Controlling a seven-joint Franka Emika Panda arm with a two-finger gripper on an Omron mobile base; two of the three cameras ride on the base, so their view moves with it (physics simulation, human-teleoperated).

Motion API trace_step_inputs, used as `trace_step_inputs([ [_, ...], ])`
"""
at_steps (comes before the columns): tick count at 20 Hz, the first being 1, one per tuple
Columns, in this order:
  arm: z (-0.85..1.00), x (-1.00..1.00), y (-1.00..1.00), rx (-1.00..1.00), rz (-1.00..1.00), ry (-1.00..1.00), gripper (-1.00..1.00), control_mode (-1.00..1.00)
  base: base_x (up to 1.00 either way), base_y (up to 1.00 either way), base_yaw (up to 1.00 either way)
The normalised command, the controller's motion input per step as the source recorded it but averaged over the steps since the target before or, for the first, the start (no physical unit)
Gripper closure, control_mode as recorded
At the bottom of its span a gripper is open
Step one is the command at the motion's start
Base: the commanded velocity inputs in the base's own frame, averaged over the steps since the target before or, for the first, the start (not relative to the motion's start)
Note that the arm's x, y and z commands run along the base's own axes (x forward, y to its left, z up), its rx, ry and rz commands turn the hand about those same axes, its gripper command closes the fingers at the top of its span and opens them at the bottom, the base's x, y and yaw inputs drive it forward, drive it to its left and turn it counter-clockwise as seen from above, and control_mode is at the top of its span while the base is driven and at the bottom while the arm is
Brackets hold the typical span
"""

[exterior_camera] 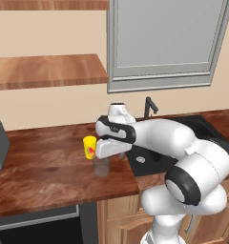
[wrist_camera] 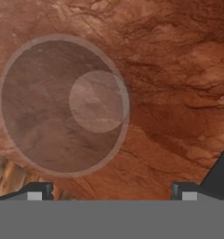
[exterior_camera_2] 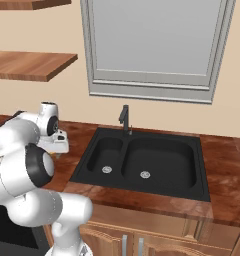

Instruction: Place the glass cup in the left basin and the cup in the right basin of the sink.

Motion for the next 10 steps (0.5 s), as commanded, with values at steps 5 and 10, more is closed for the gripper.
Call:
trace_step_inputs([
  [5, -0.12, 0.07, 0.00, 0.00, 0.03, 0.00, -1.00, -1.00, 0.00, 0.00, 0.00],
  [10, -0.11, 0.05, 0.00, 0.00, 0.02, 0.00, -1.00, -1.00, 0.00, 0.00, 0.00],
])
